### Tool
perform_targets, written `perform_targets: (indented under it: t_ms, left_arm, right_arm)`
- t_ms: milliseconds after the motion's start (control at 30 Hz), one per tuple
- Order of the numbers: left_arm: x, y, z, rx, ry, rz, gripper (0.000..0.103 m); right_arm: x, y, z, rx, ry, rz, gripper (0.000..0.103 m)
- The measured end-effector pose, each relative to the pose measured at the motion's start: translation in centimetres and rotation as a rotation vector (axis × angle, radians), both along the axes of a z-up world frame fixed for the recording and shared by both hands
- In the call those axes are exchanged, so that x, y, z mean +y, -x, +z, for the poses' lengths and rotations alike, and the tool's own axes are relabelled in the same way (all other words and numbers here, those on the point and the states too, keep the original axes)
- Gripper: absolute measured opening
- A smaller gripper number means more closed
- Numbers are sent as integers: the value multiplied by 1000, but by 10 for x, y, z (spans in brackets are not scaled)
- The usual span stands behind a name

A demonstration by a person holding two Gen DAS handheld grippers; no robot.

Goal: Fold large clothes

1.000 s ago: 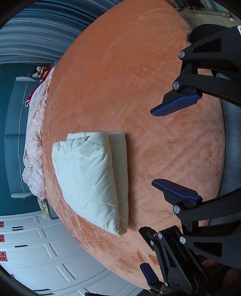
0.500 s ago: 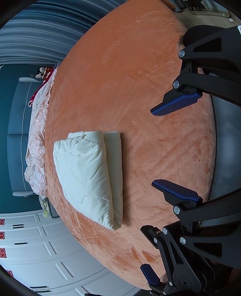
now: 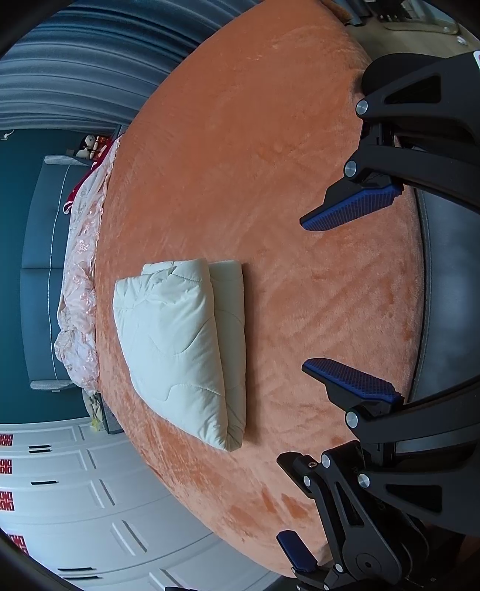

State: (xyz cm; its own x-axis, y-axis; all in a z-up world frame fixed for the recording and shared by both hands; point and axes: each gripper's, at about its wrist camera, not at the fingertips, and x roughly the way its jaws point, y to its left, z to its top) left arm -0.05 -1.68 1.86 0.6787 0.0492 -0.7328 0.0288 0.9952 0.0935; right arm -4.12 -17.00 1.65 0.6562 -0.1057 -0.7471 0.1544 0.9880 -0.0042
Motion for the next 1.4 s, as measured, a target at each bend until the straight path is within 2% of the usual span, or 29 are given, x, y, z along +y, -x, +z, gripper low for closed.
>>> perform_targets:
  t_ms: [1400]
  left_arm:
    - [3,1,7,-21,2,14,96]
  right_arm:
    - [1,0,8,-13,1,-4,69]
